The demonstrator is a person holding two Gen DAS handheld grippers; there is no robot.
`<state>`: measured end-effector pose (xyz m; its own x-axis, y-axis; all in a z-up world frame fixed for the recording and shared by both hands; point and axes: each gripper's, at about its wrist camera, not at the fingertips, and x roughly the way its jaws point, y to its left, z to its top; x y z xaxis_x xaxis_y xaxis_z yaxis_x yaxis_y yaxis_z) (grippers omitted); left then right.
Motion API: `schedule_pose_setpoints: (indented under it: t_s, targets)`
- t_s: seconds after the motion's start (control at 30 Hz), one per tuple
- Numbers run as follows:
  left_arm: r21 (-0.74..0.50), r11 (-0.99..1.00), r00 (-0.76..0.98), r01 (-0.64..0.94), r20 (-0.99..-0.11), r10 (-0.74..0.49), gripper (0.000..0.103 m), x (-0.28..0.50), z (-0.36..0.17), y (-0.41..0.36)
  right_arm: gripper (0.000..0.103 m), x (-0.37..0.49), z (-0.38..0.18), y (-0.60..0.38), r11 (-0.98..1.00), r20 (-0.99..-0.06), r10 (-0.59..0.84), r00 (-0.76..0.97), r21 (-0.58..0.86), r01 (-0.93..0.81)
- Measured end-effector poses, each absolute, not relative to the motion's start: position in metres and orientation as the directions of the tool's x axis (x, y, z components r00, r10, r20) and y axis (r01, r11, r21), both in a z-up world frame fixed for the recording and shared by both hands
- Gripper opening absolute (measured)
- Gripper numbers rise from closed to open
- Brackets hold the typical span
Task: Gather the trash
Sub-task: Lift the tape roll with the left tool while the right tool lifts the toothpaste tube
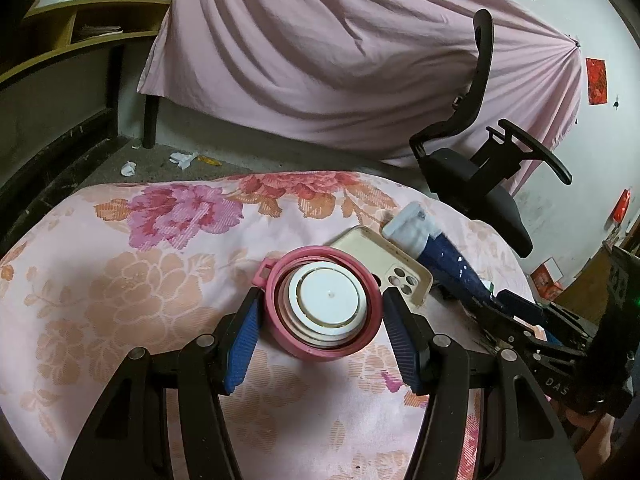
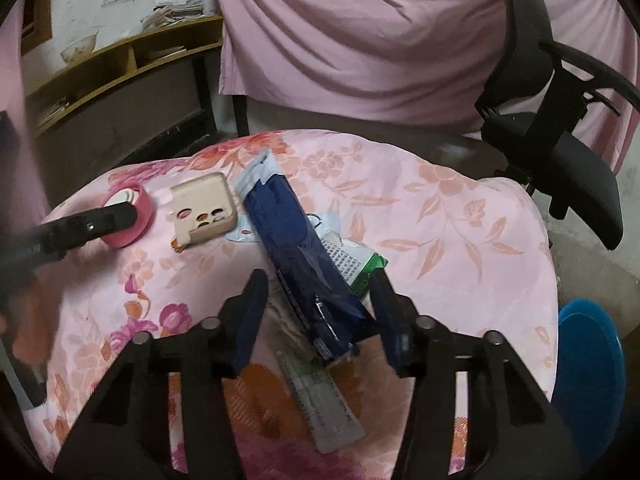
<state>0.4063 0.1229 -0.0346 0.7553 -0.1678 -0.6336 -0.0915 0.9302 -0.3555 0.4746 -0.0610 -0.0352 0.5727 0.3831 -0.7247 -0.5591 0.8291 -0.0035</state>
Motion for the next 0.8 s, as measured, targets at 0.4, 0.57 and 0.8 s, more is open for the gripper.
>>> schedule_pose_setpoints:
  t_s: [0.4, 0.57, 0.8]
  targets:
    - [-0.322, 0.946, 0.782, -0.047, -0.601, -0.166, 0.054, 0.403, -0.028, 0.112, 0.048, 0.466, -0.036, -0.062, 0.817, -0.718, 0.417, 0.558, 0.028, -0.575]
    - [-0.326, 0.945, 0.823, -0.030, -0.545, -0.162, 0.054, 0.395, -0.022, 0.107, 0.046, 0.454, -0.025, -0.071, 0.830, -0.650, 0.437, 0.621, 0.024, -0.558]
    - [-0.304, 0.953, 0.900, 0.003, -0.414, -0.135, 0.054, 0.377, -0.005, 0.093, 0.046, 0.426, -0.004, -0.088, 0.851, -0.482, 0.466, 0.742, 0.015, -0.525]
